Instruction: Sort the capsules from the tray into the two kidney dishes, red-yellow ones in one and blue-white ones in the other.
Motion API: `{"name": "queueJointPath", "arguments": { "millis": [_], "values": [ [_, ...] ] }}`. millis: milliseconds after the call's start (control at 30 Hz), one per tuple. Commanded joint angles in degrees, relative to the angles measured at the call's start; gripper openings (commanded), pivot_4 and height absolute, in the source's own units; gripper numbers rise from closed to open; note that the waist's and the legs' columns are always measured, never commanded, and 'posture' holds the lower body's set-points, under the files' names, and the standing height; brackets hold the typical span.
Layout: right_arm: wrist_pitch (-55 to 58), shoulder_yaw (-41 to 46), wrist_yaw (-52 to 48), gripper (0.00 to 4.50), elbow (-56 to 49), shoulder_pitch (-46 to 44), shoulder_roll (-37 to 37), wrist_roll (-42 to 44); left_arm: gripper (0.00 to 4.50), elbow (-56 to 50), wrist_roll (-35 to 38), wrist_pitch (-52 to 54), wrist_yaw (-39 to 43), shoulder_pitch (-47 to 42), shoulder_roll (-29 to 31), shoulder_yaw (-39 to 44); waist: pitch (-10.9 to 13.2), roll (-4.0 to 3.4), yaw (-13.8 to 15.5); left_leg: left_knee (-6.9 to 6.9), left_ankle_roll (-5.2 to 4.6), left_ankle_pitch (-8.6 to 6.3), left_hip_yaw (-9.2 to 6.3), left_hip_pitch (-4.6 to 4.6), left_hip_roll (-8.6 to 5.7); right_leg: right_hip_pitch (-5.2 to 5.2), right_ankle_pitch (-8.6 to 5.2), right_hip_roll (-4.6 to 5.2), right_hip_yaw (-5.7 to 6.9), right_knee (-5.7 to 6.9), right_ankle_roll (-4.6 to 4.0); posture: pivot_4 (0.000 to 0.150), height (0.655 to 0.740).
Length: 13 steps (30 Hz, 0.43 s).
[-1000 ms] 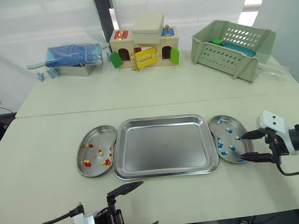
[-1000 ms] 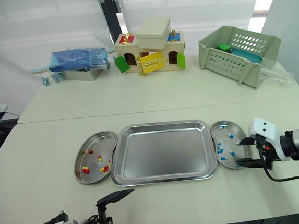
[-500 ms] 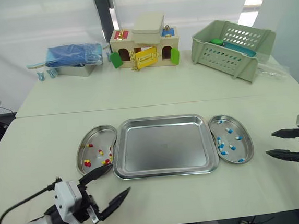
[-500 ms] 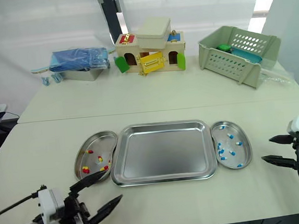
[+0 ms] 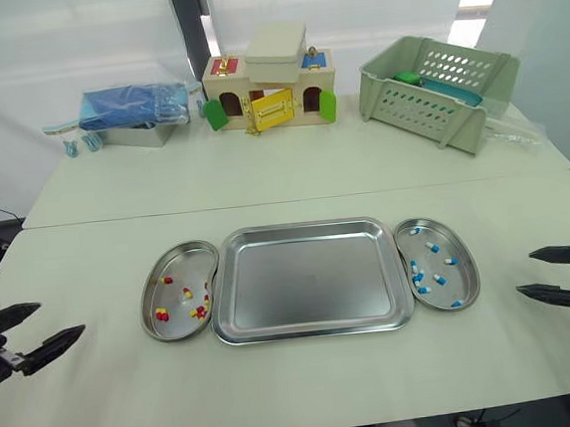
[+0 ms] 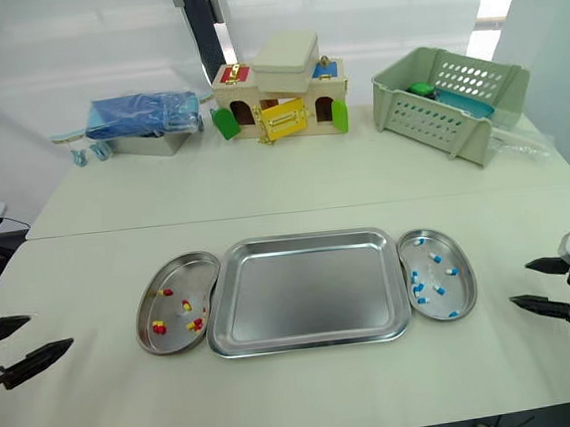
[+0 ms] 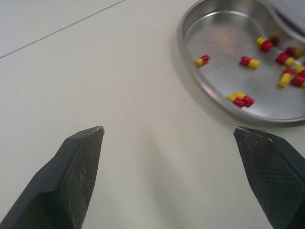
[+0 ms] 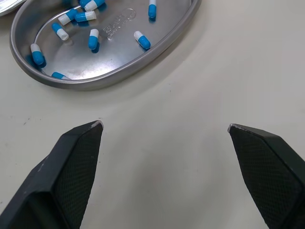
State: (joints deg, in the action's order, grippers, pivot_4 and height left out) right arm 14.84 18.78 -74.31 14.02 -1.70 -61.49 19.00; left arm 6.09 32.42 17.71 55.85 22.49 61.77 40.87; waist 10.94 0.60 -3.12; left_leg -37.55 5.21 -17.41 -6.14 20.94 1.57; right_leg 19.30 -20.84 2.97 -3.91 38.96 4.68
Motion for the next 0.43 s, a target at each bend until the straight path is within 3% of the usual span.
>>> {"name": "queueJointPath", "arguments": {
  "millis": [33, 433],
  "values": [
    [-1.84, 0.70, 1.03, 4.45, -0.13, -0.36, 0.53, -0.01, 4.50, 3.34, -2.49, -1.61, 0.94, -3.90, 1.23, 0.34, 0.00, 0.00, 0.07, 0.02, 0.00, 0.00, -0.01, 0.00, 0.00, 0.00, 0.00, 0.00, 0.00, 0.00, 0.00, 0.150, 0.7400],
    [-2.51, 0.23, 2.95, 4.45, -0.09, -1.74, 0.99, 0.01, 4.50, 5.24, -7.37, -2.72, 2.40, -8.54, -1.35, -0.62, 0.01, -0.02, -0.13, 0.05, 0.01, 0.00, 0.02, 0.01, 0.02, 0.03, 0.00, 0.01, -0.02, 0.01, 0.00, 0.150, 0.7400]
  ]
}}
